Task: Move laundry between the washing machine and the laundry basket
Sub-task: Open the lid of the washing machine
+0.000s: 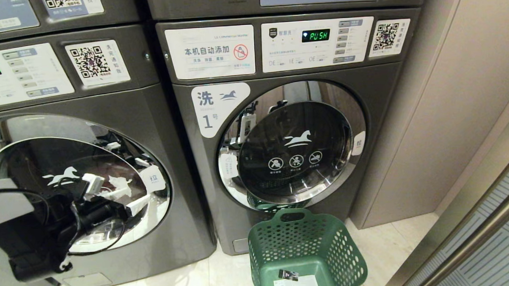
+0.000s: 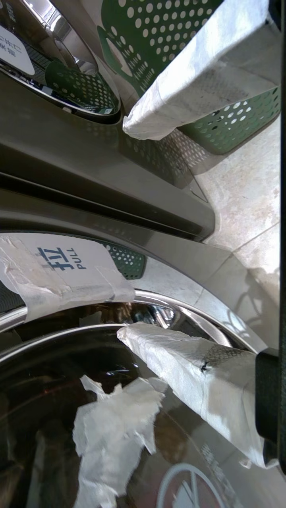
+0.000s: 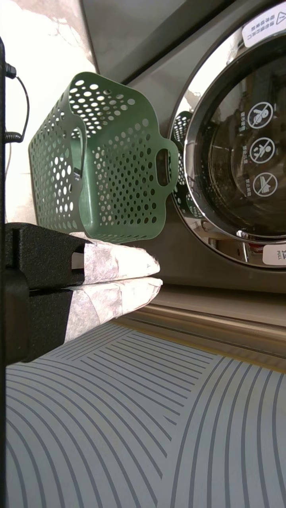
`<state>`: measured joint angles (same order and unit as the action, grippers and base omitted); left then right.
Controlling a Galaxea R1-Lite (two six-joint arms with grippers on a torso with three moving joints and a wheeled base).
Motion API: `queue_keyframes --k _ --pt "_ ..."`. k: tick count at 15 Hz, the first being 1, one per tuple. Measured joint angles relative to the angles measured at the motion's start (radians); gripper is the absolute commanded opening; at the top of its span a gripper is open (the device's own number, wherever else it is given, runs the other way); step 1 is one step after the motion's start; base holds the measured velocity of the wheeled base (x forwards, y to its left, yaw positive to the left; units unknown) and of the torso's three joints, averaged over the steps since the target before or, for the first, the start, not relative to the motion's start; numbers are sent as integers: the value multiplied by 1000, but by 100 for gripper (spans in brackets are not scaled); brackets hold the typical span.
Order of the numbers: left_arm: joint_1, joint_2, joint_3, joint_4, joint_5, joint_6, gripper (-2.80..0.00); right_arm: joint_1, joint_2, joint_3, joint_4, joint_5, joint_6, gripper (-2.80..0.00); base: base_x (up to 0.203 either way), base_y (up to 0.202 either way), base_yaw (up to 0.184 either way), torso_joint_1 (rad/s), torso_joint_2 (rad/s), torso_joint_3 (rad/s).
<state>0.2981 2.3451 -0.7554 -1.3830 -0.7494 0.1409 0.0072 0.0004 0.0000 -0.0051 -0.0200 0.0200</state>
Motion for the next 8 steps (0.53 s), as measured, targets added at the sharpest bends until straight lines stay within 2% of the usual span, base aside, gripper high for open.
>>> queue_keyframes --k 8 --pt "-65 97 -173 9 37 -13 0 0 0 0 0 0 0 -280 0 0 0 0 0 0"
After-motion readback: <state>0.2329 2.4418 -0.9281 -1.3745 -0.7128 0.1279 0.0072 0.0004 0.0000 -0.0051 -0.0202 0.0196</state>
